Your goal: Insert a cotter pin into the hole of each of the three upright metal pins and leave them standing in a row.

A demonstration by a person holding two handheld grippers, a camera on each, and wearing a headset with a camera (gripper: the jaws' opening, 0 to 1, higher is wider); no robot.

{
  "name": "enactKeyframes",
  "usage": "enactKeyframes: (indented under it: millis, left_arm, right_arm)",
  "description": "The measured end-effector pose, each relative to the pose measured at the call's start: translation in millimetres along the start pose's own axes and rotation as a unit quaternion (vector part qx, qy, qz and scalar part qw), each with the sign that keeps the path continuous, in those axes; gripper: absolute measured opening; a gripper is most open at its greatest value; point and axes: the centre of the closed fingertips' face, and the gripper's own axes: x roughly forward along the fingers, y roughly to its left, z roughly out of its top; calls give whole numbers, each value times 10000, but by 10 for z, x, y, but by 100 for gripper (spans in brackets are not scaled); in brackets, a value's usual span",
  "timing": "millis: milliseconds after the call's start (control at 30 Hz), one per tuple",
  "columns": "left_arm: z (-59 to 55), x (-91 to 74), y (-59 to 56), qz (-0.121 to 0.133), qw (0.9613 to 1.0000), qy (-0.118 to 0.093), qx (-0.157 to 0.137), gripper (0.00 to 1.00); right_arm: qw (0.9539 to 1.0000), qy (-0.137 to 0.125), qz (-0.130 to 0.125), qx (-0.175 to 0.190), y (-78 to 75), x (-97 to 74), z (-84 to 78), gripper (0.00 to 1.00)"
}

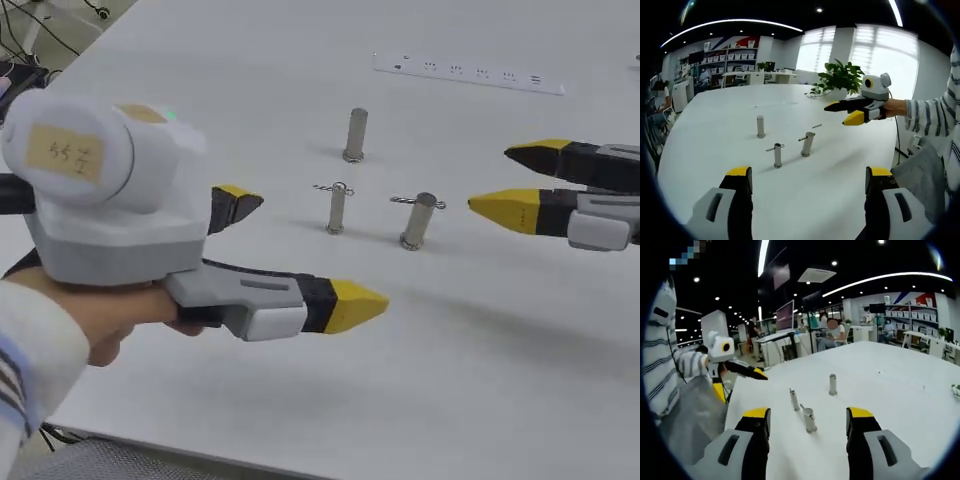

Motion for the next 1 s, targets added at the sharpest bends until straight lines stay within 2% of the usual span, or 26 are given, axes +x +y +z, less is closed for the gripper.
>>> enactKeyframes:
  millis: [133, 500, 700, 867, 1000]
  left_arm:
    - [14, -19, 41, 52, 10000, -1, 48, 95]
    - [-77, -69, 147, 153, 9998, 157, -9, 95]
    - [-99, -94, 173, 122, 9997, 207, -9, 95]
    - [-120, -101, 208, 140, 9996, 237, 69, 97]
    - [-143, -82, 232, 69, 9996, 276, 8, 97]
  right_arm:
    - [9997, 35, -213, 86, 40, -100, -28, 71]
    - [9967, 172, -697, 370, 240, -328, -141, 90]
    - [9937, 254, -955, 531, 203, -433, -253, 99]
    - [9909, 275, -1097, 728, 189, -502, -363, 100]
    - [9884, 357, -1239, 797, 200, -536, -469, 100]
